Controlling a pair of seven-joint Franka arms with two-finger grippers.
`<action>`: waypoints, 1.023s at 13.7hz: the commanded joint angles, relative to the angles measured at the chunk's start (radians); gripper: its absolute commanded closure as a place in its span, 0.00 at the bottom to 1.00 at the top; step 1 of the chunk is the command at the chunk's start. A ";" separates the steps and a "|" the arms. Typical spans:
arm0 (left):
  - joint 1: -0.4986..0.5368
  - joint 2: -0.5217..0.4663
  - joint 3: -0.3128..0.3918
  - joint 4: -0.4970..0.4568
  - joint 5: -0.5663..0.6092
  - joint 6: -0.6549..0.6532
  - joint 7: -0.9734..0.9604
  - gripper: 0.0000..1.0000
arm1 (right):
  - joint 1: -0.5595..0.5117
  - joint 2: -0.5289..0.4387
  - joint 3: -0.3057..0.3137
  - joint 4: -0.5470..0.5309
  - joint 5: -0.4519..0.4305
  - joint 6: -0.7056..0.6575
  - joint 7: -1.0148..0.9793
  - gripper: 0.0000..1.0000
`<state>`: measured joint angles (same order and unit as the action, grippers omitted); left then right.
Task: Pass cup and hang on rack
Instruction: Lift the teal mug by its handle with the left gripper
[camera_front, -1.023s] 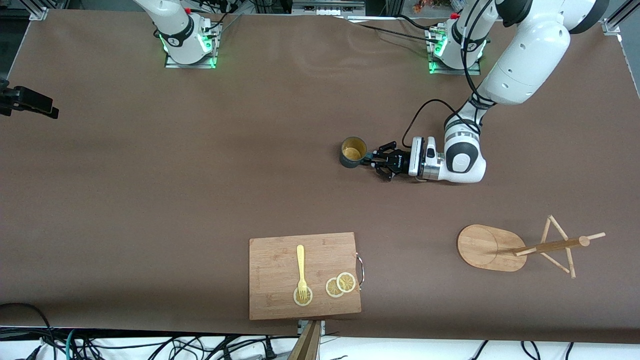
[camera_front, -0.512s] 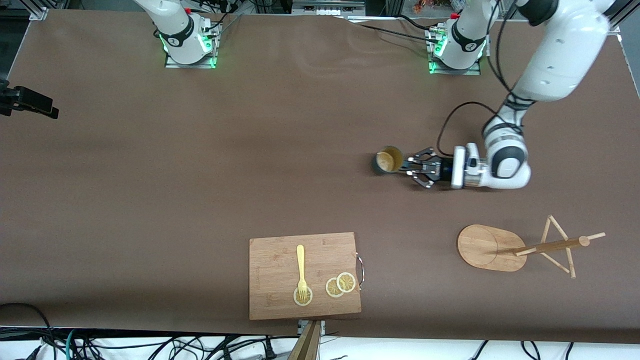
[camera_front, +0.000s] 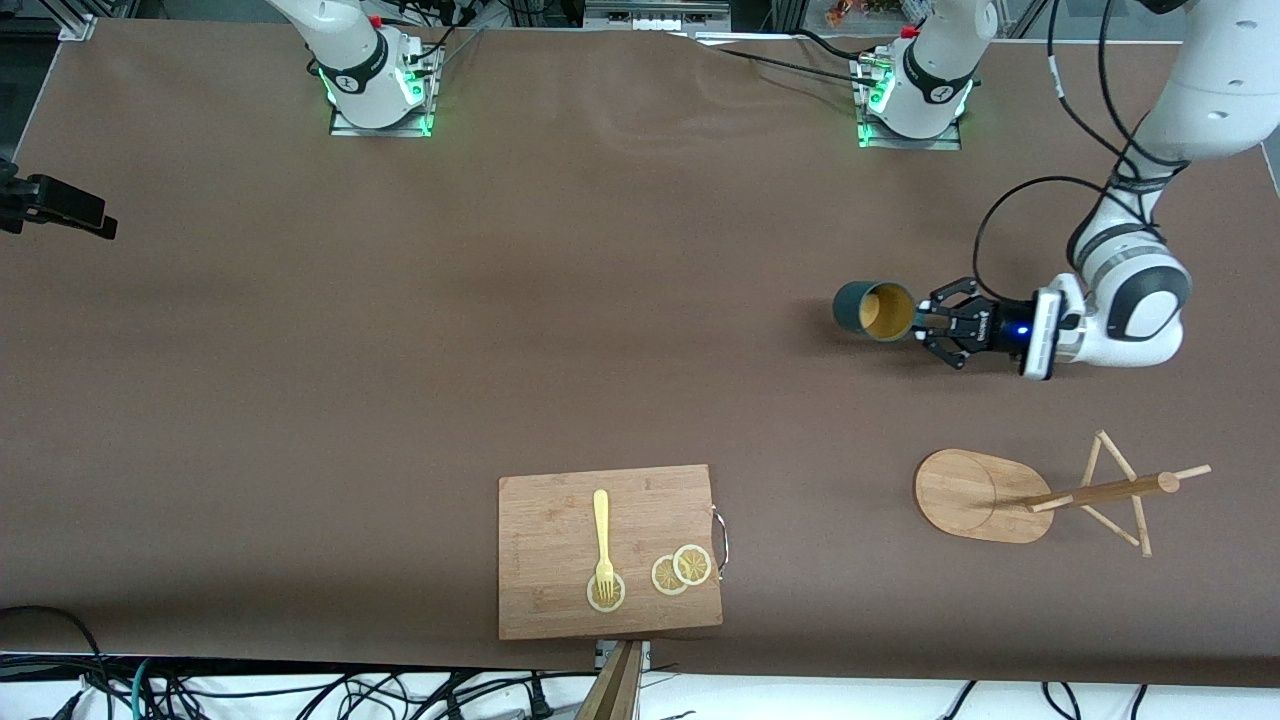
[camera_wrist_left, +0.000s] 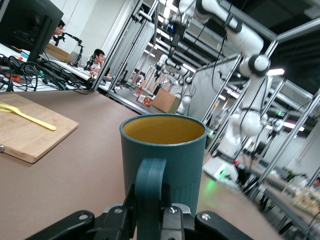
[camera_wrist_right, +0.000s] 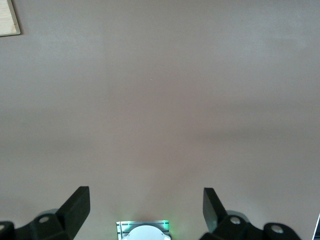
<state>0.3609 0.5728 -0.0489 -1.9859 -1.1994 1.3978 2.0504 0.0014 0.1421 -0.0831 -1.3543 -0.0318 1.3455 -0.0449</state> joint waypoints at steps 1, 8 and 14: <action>0.091 -0.036 0.004 0.028 0.067 -0.086 -0.138 1.00 | -0.009 -0.006 0.002 -0.006 0.015 0.006 -0.004 0.00; 0.236 0.009 0.003 0.099 0.083 -0.161 -0.488 1.00 | -0.011 -0.006 0.000 -0.006 0.015 0.007 -0.004 0.00; 0.314 -0.001 0.004 0.099 0.026 -0.151 -0.866 1.00 | -0.011 -0.006 -0.001 -0.006 0.015 0.007 -0.004 0.00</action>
<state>0.6539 0.5698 -0.0365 -1.9033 -1.1430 1.2612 1.2786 0.0004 0.1427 -0.0849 -1.3543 -0.0318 1.3462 -0.0449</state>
